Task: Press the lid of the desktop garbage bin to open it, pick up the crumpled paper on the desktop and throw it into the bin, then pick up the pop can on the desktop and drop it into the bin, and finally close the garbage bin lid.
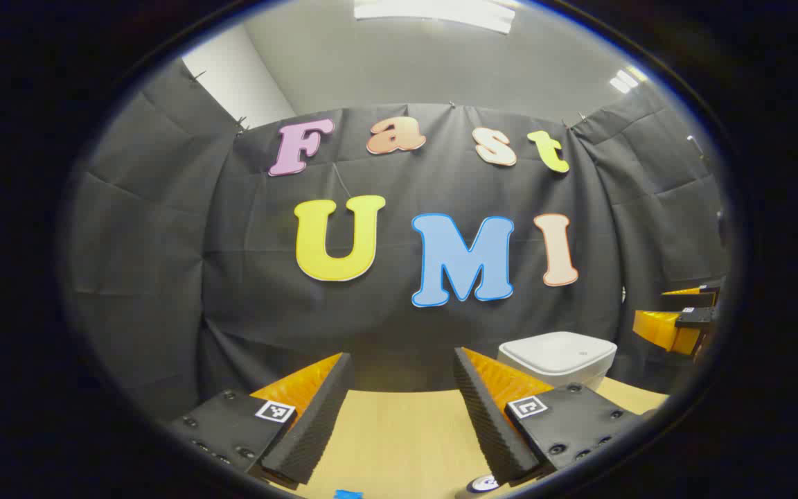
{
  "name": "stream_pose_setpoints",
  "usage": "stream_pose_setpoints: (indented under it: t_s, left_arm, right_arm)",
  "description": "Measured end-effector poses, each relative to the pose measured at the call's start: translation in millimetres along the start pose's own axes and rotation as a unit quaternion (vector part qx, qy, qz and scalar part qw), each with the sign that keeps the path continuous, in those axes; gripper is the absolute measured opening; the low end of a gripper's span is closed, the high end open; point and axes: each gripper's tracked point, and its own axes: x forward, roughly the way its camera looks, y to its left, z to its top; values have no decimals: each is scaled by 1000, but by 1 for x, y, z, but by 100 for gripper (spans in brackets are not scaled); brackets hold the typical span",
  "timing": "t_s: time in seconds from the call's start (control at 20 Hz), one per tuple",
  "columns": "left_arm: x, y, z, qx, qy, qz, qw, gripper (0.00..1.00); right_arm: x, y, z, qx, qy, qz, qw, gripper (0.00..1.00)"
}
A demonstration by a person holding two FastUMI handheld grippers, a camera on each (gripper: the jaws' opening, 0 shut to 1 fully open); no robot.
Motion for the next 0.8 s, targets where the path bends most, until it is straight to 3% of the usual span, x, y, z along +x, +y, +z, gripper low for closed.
stream_pose_setpoints:
  t_s: [0.3, 0.8]
  left_arm:
    - [-1, 1, 2, 0, -1, 1, 1000, 98]
    - [1, 2, 0, -2, -1, -2, 1000, 95]
  right_arm:
    - [0, 2, 2, -2, -1, 2, 1000, 96]
    - [1, 2, 1, -4, 1, -3, 1000, 96]
